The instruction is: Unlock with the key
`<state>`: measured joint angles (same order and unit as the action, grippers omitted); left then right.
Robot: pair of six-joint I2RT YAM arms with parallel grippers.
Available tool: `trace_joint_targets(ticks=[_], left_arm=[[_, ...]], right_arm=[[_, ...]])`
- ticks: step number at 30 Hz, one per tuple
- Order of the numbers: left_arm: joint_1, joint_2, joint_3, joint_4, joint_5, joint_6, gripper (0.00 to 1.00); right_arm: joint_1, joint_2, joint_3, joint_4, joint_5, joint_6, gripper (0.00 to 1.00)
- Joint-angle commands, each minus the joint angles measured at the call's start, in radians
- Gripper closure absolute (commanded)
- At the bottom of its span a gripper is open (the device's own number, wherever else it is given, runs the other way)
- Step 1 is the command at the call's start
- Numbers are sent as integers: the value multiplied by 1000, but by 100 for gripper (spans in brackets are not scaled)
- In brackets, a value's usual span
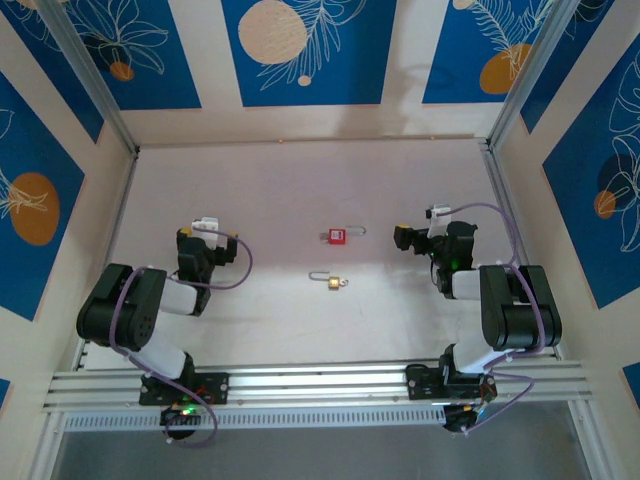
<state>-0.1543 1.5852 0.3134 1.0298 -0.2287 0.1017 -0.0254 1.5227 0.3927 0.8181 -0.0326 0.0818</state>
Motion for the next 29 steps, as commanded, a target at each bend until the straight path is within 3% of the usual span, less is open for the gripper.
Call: trace_joint_targets(ticks=[1, 18, 29], left_arm=[[13, -14, 19, 3, -6, -22, 0], [12, -15, 19, 3, -4, -21, 0], [37, -19, 41, -48, 54, -33, 0]], right_arm=[[6, -1, 20, -4, 11, 3, 1], [5, -1, 20, -4, 11, 2, 1], [5, -1, 20, -4, 10, 3, 1]])
